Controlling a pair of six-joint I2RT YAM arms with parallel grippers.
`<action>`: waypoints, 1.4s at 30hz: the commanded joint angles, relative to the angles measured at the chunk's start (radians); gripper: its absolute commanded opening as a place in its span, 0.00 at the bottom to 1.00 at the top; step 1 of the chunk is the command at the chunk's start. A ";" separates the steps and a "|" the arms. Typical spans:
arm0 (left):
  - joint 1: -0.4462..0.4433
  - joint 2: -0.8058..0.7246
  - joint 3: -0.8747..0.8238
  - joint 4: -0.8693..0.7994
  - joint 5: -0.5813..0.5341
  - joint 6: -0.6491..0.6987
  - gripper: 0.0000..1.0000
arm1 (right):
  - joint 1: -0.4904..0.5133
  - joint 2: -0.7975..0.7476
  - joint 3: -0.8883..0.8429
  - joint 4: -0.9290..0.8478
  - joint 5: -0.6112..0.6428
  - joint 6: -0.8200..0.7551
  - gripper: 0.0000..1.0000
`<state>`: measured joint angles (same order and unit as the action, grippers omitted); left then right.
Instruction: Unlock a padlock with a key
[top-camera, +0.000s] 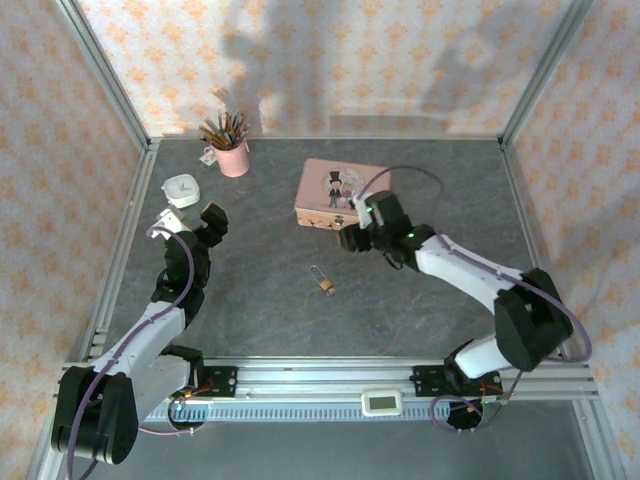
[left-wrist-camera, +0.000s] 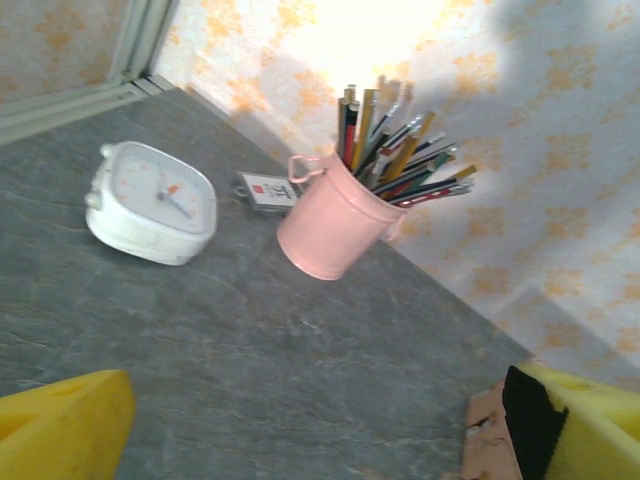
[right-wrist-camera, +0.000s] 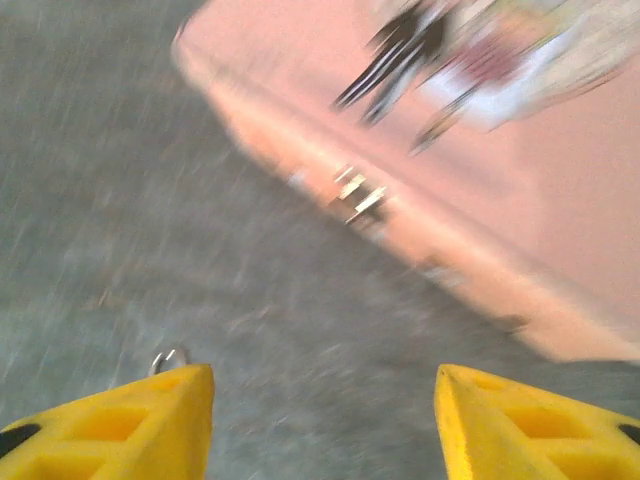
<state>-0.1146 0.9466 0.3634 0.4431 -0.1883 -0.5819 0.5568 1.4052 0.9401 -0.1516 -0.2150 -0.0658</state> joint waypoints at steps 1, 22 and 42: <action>0.012 0.005 0.048 -0.066 -0.113 0.088 0.97 | -0.080 -0.098 -0.045 0.115 0.183 0.026 0.61; 0.015 0.320 0.009 0.224 -0.389 0.344 0.98 | -0.507 -0.026 -0.575 1.024 0.336 0.032 0.65; 0.012 0.646 -0.314 1.297 -0.102 0.623 0.99 | -0.524 0.110 -0.716 1.391 0.269 0.051 1.00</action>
<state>-0.1085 1.5665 0.0566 1.4410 -0.3428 -0.0055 0.0299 1.5158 0.2295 1.1713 0.0448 -0.0013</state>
